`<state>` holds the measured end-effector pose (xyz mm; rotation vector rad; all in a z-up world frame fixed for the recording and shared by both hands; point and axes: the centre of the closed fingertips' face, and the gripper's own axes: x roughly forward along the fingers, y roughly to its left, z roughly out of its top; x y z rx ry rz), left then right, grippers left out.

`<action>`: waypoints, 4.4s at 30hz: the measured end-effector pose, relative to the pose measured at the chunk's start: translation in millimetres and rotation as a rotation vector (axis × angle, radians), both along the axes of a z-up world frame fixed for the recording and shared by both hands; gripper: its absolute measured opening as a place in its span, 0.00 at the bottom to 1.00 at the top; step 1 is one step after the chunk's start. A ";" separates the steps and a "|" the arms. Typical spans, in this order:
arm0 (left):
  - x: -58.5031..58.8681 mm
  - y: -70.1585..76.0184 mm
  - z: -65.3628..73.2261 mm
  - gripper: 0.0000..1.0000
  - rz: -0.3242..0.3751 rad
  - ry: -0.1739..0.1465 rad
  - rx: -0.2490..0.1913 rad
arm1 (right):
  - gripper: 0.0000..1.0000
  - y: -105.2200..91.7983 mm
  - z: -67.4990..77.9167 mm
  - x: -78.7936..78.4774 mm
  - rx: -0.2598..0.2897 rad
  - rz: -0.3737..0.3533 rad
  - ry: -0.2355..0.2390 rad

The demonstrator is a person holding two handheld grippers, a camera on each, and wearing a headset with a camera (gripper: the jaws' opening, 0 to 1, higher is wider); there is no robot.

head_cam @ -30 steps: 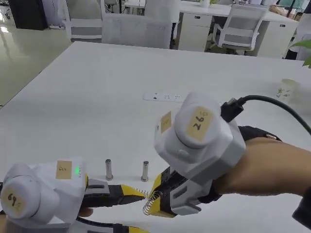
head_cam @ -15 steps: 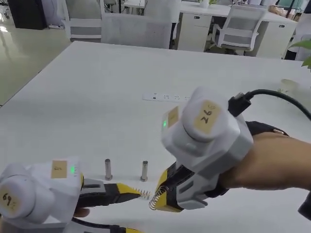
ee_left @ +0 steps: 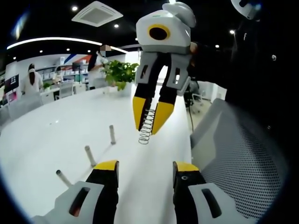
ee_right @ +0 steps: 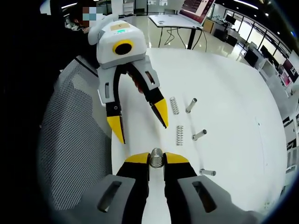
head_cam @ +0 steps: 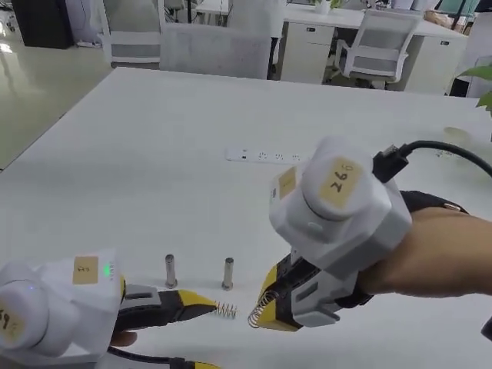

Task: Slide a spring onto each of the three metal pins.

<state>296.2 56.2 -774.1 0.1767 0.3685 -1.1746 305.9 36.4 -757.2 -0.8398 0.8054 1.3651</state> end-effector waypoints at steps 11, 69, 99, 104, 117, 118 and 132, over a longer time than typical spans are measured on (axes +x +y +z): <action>2.5 5.2 2.1 0.41 0.029 0.000 -0.009 | 0.08 -7.9 2.9 10.8 -0.007 -0.023 -0.015; 18.4 55.5 4.1 0.55 0.279 0.002 -0.069 | 0.08 -63.3 -16.9 107.6 -0.175 -0.140 -0.124; 24.6 68.2 2.8 0.70 0.353 0.006 -0.073 | 0.08 -57.8 -35.5 116.8 -0.196 -0.132 -0.073; 25.0 68.5 2.4 0.70 0.354 0.006 -0.071 | 0.08 -57.4 -38.4 117.5 -0.196 -0.135 -0.060; 26.2 67.6 1.7 0.70 0.354 0.008 -0.070 | 0.08 -59.3 -57.7 119.6 -0.203 -0.159 0.000; 26.3 67.6 1.7 0.70 0.354 0.008 -0.071 | 0.08 -59.4 -58.8 119.5 -0.204 -0.161 0.002; 25.7 67.7 1.7 0.70 0.356 0.011 -0.069 | 0.08 -56.5 -80.0 116.7 -0.215 -0.170 0.041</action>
